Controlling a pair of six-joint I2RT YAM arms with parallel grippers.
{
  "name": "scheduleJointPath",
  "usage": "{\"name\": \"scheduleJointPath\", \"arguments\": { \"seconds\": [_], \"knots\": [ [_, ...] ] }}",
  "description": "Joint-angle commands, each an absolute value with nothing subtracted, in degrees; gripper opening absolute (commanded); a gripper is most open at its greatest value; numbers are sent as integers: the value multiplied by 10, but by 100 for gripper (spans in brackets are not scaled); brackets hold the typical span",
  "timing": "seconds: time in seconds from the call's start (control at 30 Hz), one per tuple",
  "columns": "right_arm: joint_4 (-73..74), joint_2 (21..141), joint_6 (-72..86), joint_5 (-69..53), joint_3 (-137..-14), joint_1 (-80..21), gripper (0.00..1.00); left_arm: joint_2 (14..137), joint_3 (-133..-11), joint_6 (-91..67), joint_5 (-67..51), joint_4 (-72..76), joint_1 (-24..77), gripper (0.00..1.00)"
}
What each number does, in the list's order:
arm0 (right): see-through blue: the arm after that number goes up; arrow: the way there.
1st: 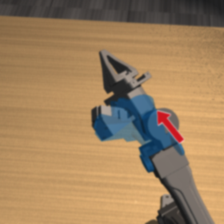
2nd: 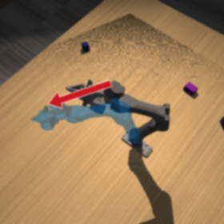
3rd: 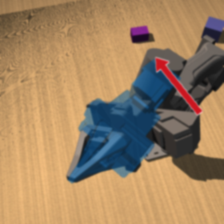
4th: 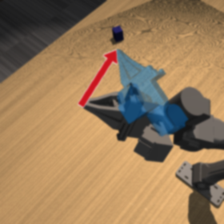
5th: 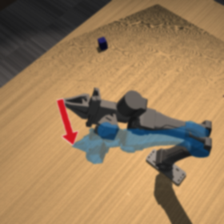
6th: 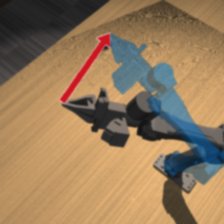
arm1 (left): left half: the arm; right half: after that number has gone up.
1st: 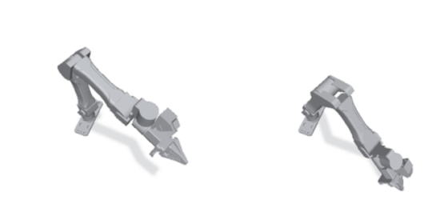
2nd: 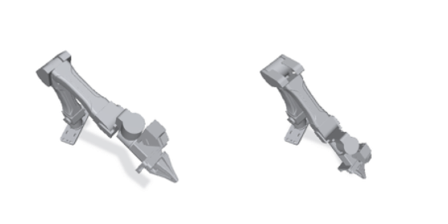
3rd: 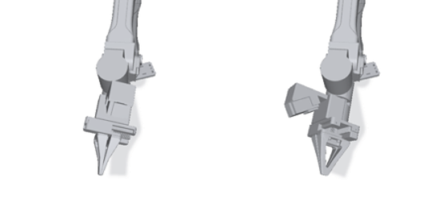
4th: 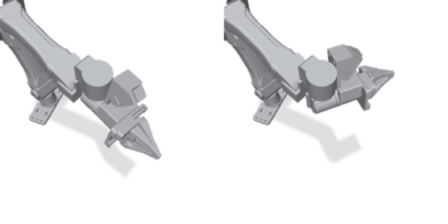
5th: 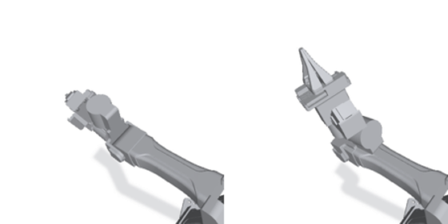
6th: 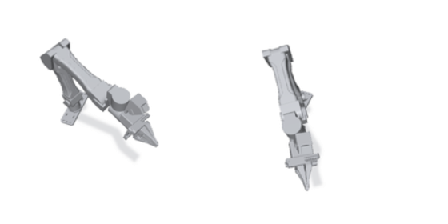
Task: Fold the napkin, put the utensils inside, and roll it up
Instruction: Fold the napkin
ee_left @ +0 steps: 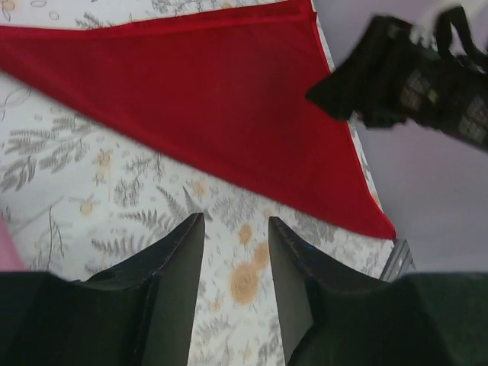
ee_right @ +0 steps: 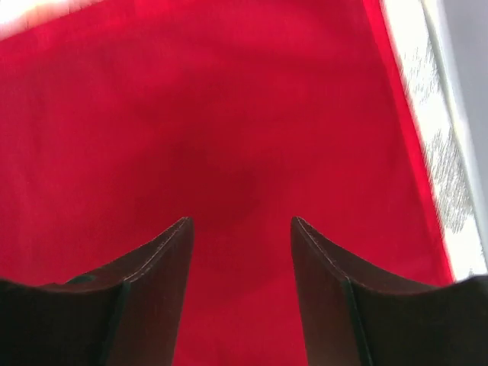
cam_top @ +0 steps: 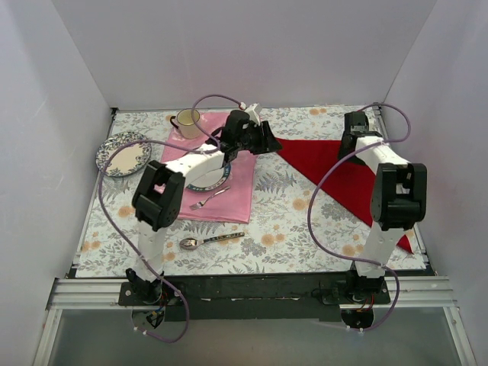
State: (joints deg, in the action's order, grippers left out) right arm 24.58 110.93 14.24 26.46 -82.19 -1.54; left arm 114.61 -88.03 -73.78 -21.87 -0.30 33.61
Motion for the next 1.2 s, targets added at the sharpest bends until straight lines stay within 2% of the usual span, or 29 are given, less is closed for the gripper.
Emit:
{"name": "scheduleJointPath", "arguments": {
  "seconds": [0.0, 0.13, 0.33, 0.5, 0.67, 1.0, 1.17],
  "knots": [
    [167, 1015, 175, 214, -740, 2, 59, 1242, -981, -766, -224, 81, 344, 35],
    [181, 1044, 161, 206, -775, 3, 56, 1340, -1093, -759, -223, 83, 350, 36],
    [181, 1088, 213, 166, -805, 29, 52, 1409, -1157, -737, -186, 80, 352, 37],
    [136, 1092, 216, 220, -794, 33, 48, 1426, -1153, -709, -163, 112, 351, 37],
    [149, 1143, 224, 260, -851, 58, 44, 1423, -1151, -706, -186, 129, 353, 37],
    [159, 1238, 228, 275, -961, 117, 33, 1430, -1167, -714, -221, 120, 358, 39],
    [162, 1271, 210, 268, -1007, 122, 32, 1421, -1165, -717, -221, 109, 358, 39]
  ]
}}
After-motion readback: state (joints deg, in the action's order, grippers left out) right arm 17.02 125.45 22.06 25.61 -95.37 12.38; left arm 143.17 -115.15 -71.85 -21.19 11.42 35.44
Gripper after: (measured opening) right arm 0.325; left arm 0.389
